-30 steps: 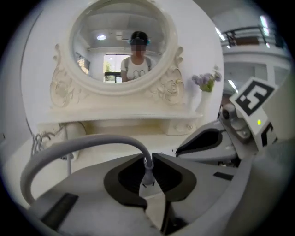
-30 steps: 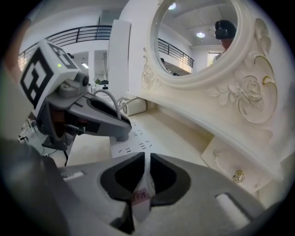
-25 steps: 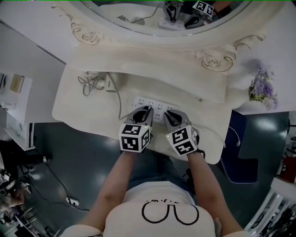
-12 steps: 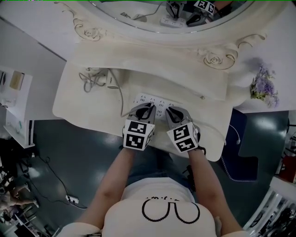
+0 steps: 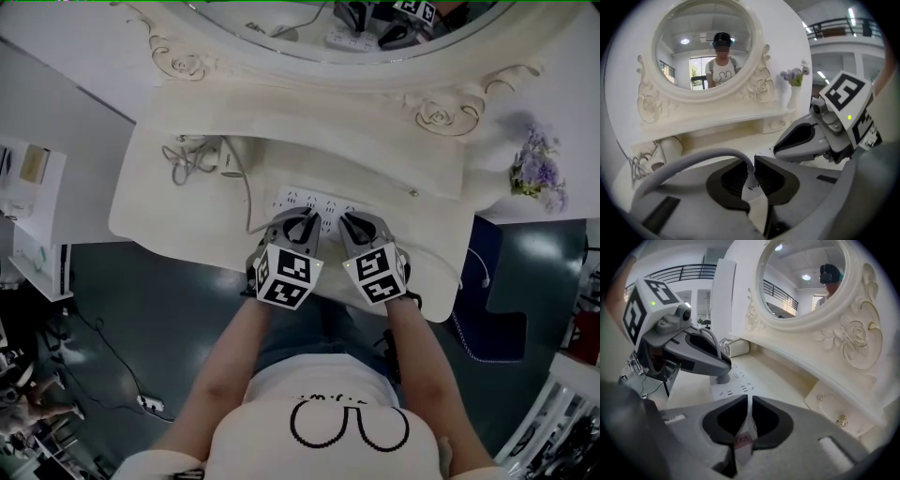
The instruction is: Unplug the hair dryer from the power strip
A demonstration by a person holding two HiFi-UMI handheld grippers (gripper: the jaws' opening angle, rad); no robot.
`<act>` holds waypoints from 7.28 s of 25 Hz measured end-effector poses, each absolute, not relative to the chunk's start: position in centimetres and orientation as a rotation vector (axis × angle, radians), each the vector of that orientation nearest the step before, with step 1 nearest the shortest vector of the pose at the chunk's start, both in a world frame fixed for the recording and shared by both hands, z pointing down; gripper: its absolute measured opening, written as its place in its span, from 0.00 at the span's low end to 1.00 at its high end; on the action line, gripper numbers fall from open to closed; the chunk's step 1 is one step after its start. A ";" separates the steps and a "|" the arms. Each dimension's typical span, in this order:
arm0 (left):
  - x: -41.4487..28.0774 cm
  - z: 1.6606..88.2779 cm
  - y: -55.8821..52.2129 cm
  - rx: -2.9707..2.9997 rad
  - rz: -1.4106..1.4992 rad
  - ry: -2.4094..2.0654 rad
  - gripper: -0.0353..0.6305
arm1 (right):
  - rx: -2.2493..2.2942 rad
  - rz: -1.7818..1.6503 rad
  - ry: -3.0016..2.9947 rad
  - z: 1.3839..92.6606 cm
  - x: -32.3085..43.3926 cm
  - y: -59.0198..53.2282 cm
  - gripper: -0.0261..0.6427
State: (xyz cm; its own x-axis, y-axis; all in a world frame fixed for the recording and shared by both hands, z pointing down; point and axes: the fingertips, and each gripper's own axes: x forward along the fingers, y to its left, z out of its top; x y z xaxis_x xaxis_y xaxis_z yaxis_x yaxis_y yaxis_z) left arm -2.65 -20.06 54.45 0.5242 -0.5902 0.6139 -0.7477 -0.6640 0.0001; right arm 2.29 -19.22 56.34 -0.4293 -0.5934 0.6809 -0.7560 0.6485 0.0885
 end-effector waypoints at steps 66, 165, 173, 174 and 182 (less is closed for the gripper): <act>-8.3 46.6 -27.2 2.458 0.395 -1.250 0.11 | 1.129 0.349 -2.172 49.6 5.4 -21.0 0.04; -15.8 24.7 -16.0 2.813 -0.030 -1.684 0.05 | 1.832 -0.248 -2.401 24.6 5.9 -11.8 0.04; -15.7 24.0 -16.5 2.832 -0.064 -1.688 0.05 | 1.860 -0.277 -2.387 23.5 6.1 -11.7 0.04; -15.7 24.0 -16.6 2.836 -0.067 -1.689 0.05 | 1.865 -0.279 -2.388 23.3 6.2 -11.8 0.04; -15.6 23.4 -16.8 2.823 -0.072 -1.704 0.05 | 1.908 -0.277 -2.395 22.6 6.6 -11.9 0.04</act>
State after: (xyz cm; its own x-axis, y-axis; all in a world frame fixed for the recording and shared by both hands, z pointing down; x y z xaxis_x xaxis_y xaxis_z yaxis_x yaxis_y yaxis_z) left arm -15.57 -16.76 23.45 0.4685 -0.8756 -0.1178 -0.8824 -0.4572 -0.1112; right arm 6.61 -11.85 22.62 -0.2284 -0.9717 -0.0593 -0.9596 0.2145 0.1821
